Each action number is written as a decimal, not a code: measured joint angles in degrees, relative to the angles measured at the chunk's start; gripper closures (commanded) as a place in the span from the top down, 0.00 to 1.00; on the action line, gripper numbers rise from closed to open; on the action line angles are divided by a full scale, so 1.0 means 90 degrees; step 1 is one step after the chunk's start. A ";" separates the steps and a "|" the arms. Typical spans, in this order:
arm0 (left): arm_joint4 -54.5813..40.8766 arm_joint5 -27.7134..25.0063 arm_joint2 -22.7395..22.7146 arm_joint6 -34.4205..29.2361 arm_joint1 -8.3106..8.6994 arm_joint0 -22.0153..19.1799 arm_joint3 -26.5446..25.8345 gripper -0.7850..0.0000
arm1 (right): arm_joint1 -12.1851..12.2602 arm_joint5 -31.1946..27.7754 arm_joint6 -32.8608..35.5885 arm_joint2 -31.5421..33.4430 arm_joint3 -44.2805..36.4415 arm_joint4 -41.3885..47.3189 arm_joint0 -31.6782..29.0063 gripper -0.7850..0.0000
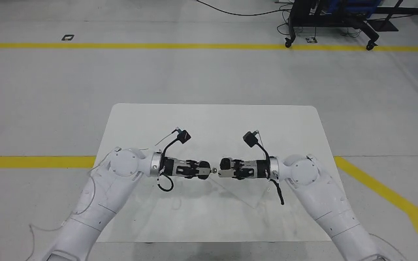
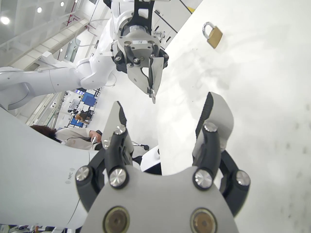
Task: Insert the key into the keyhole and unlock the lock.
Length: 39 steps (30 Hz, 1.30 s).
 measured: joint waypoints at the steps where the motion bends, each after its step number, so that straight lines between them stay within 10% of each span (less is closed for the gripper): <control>1: -0.0004 0.0001 0.0044 -0.0001 0.0003 -0.0019 0.0007 0.00 | 0.0002 0.0022 0.0033 -0.0027 -0.0012 0.0013 0.0005 0.44; 16: -0.0032 -0.0146 0.0508 0.0145 0.0092 -0.0261 0.0128 0.00 | 0.0018 0.0075 0.0057 -0.0303 0.0041 0.0152 0.0166 0.36; 25: -0.0062 -0.0239 0.0613 0.0239 0.0147 -0.0324 0.0174 0.00 | 0.0024 0.0106 0.0151 -0.0458 0.0146 0.0319 0.0274 0.00; 31: -0.0060 -0.0270 0.0685 0.0270 0.0177 -0.0362 0.0186 0.00 | 0.0033 0.0087 0.0197 -0.0531 0.0200 0.0390 0.0333 0.00; 33: -0.0054 -0.0276 0.0703 0.0276 0.0186 -0.0375 0.0198 0.89 | 0.0038 0.0086 0.0205 -0.0549 0.0224 0.0405 0.0349 0.00; 39: -0.0103 -0.0378 0.0673 0.0377 0.0213 -0.0403 0.0250 1.00 | 0.0056 0.0001 0.0103 -0.0545 0.0308 0.0486 0.0340 0.00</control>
